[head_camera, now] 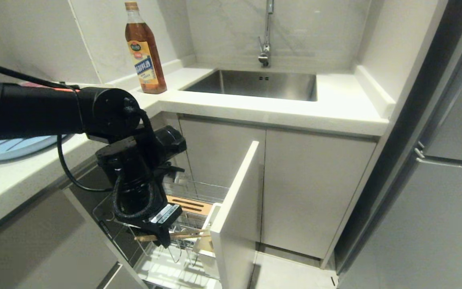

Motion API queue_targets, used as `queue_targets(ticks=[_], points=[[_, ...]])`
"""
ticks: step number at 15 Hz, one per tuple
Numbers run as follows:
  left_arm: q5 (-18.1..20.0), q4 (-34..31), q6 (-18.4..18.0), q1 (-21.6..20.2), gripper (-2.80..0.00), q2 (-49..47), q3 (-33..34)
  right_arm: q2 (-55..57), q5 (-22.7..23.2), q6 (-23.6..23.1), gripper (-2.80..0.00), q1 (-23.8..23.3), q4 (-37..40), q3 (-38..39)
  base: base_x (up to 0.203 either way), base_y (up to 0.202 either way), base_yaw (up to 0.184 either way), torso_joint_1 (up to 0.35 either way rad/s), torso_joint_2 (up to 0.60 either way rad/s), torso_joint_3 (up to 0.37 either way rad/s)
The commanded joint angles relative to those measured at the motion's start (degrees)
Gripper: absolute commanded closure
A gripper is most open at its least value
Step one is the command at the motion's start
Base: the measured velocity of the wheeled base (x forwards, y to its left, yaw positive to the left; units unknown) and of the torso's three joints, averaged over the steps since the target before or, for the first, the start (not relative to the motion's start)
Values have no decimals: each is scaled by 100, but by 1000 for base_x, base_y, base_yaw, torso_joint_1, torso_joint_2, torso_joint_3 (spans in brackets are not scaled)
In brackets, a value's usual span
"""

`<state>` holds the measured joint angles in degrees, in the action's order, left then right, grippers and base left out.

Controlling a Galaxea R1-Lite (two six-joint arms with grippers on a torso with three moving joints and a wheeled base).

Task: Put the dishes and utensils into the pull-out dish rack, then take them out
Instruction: Pick up the chopsticks and place it in the cupboard

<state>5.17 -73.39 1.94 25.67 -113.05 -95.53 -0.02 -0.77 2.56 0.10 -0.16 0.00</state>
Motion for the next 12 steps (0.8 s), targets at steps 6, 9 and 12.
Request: queue_targets(ticks=[6,9,12], points=[[46,10,0,33,0,-461,-127,2,-2,8,0,-1,-2,0,0,0,0,0,0,0],[121,290,-96,18,0,-662,-132,2,-2,1,0,-1,-2,0,0,0,0,0,0,0],[314,393,-237,2,0,-908,-159,2,-2,8,0,-1,-2,0,0,0,0,0,0,0]])
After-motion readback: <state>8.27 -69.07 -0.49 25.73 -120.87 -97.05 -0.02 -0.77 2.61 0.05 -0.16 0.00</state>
